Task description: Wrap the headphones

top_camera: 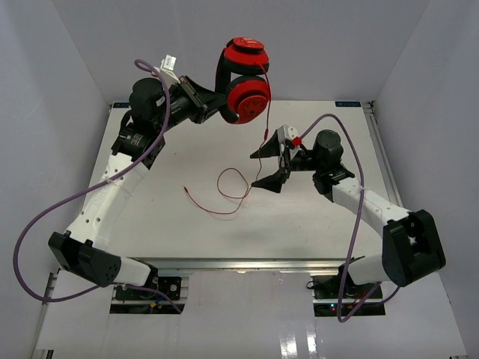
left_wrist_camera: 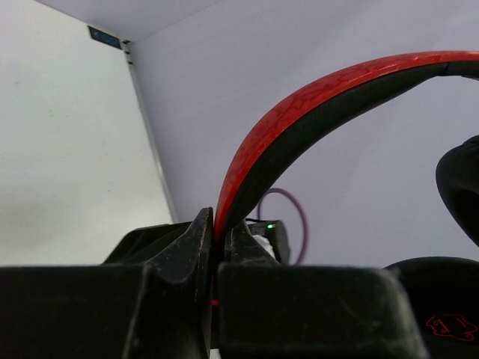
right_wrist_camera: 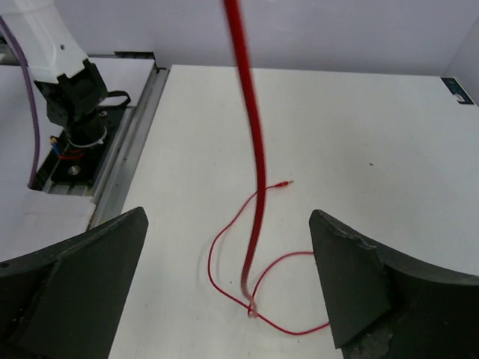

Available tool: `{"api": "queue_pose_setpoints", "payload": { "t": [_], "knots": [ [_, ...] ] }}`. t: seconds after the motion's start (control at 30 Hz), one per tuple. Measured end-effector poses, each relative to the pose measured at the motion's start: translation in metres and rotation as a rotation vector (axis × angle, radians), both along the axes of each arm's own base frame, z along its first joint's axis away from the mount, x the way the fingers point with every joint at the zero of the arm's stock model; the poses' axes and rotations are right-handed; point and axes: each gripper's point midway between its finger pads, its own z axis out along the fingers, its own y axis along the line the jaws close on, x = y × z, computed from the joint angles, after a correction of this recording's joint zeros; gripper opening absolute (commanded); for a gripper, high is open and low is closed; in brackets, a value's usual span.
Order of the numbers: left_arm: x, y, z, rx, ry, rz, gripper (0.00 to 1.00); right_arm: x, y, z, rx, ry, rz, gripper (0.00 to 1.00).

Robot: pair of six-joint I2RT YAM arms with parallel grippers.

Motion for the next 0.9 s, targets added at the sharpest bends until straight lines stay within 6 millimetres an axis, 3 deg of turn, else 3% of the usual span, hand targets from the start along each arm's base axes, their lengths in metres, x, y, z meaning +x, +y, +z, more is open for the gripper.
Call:
{"api": "queue_pose_setpoints", "payload": {
  "t": [0.13,0.3,0.47,0.8,0.9],
  "knots": [
    [-0.002,-0.001,0.021,-0.095,0.017,0.006,0.00,-0.008,0.014,0.001,0.028,0.019,0.055,0.78],
    [-0.003,0.001,0.039,-0.167,0.032,0.028,0.00,-0.032,0.035,0.001,0.036,0.055,0.143,0.63],
    [-0.001,0.008,0.060,-0.200,0.006,0.084,0.00,-0.058,0.050,0.001,0.035,0.069,0.215,0.57],
    [0.011,0.048,0.146,-0.262,-0.181,0.321,0.00,-0.072,0.045,-0.016,0.008,0.100,0.156,0.08],
    [0.024,0.058,0.148,-0.254,-0.193,0.405,0.00,-0.076,0.045,-0.022,-0.012,0.104,0.143,0.08]
  ]
}}
